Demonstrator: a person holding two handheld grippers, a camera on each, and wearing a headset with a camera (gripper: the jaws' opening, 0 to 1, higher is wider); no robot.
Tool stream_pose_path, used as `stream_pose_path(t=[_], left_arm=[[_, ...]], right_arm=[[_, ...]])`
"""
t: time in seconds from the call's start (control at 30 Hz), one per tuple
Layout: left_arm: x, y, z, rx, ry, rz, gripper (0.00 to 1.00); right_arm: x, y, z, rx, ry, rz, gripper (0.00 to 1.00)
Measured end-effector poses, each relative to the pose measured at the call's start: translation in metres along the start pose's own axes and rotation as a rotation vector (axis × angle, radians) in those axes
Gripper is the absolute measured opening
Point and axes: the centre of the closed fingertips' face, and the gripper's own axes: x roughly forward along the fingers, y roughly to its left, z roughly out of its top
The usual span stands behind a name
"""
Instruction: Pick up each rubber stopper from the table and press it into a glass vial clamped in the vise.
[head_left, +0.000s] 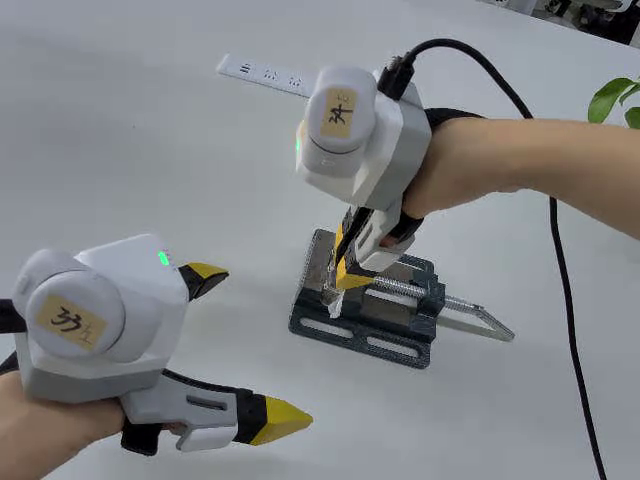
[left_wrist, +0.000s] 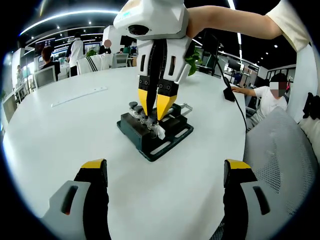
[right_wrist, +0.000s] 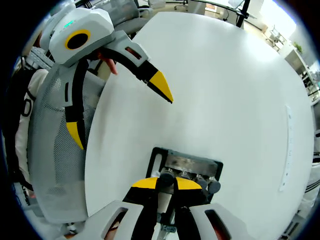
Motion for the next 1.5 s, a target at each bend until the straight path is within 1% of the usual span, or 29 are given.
stream_pose_path(t=[0.57, 0.73, 0.87, 1.2, 1.4, 1.5], left_arm=[[0.0004, 0.0002, -0.0017, 0.0, 0.004, -0.003, 0.95], [0.001, 0.0005, -0.0017, 0.0, 0.004, -0.003, 0.95], [0.0016, 0.0006, -0.0017, -0.004, 0.002, -0.004, 0.95], [0.001, 0.0009, -0.0019, -0.003, 0.004, -0.002, 0.95], [0.0009, 0.0017, -0.0017, -0.001, 0.002, -0.003, 0.95], [0.0007, 0.0014, -0.0023, 0.0, 0.004, -0.005, 0.95]], right_arm=[[-0.0011, -0.0005, -0.0006, -0.025, 0.004, -0.009, 0.08], [-0.0011, 0.0004, -0.0008, -0.029, 0.002, -0.005, 0.09], [-0.001, -0.0008, -0.0012, -0.034, 0.005, -0.011, 0.08], [-0.0011, 0.0001, -0.0011, -0.036, -0.005, -0.006, 0.07], [-0.0022, 0.0028, -0.0014, -0.019, -0.025, 0.004, 0.11], [-0.002, 0.0035, -0.0028, -0.016, -0.032, -0.004, 0.11]])
